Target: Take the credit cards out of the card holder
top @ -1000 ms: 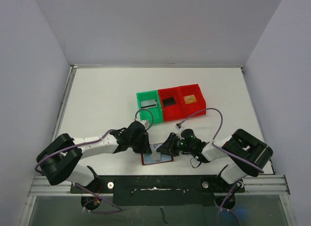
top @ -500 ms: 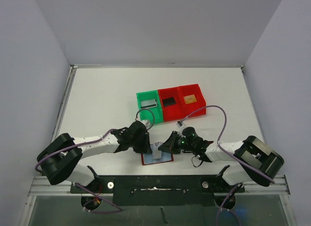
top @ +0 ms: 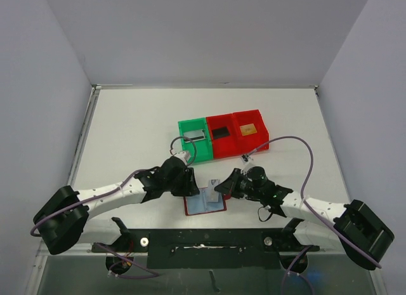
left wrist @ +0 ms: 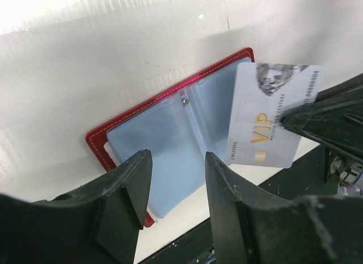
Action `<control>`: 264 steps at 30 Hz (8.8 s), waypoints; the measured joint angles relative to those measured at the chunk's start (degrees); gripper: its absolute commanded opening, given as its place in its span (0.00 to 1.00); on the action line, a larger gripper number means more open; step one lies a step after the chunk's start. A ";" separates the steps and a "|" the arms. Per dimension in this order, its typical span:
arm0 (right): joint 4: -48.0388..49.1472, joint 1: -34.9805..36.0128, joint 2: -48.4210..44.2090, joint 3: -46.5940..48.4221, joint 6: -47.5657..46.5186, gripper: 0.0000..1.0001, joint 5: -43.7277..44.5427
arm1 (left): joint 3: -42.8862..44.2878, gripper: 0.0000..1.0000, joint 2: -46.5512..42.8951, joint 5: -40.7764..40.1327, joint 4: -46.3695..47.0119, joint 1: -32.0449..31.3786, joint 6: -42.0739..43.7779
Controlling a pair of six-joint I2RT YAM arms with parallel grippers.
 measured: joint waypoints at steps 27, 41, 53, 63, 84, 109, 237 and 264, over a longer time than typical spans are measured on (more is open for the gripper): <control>-0.22 10.64 -7.96 10.08 -60.41 0.00 20.68 | 8.13 0.75 -19.56 -2.82 -17.00 36.96 14.97; -9.29 4.81 14.08 31.30 -92.32 0.00 14.82 | 8.07 0.76 -27.50 -6.40 -18.99 46.86 22.56; -10.49 1.60 28.26 41.53 -104.26 0.00 8.87 | 7.37 0.76 -27.85 -8.31 -18.75 46.88 22.62; -10.45 1.09 35.60 47.39 -107.06 0.00 8.66 | 7.21 0.76 -28.46 -8.74 -18.71 46.88 22.67; -12.33 -0.35 50.36 61.24 -115.38 0.01 12.20 | 7.13 0.77 -28.94 -8.79 -18.67 46.88 22.69; -16.74 -0.68 58.18 67.73 -117.28 0.22 13.60 | 6.99 0.77 -30.42 -9.27 -18.69 46.88 22.69; -40.15 22.84 36.22 43.93 -7.76 0.38 30.14 | 6.71 0.77 -27.26 -9.64 -18.27 47.41 22.77; -37.75 21.92 32.59 43.41 -12.35 0.73 24.59 | 6.49 0.77 -26.32 -6.10 -17.88 47.60 22.67</control>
